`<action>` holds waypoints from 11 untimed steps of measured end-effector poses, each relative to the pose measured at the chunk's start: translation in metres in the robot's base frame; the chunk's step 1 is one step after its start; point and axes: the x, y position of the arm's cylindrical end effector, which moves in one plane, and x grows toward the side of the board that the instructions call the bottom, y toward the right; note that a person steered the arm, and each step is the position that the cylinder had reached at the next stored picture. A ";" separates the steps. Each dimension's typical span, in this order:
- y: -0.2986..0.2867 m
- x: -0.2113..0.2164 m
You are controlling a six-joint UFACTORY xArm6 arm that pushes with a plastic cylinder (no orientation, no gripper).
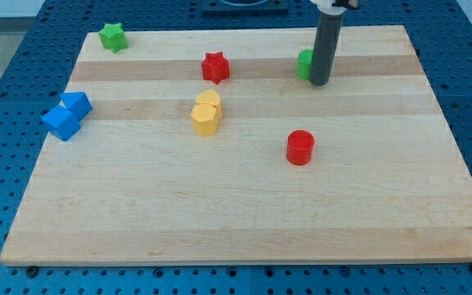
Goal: Move the green circle to the bottom right of the green star
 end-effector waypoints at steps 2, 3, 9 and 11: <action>-0.022 -0.044; 0.010 -0.044; -0.182 -0.105; -0.115 -0.084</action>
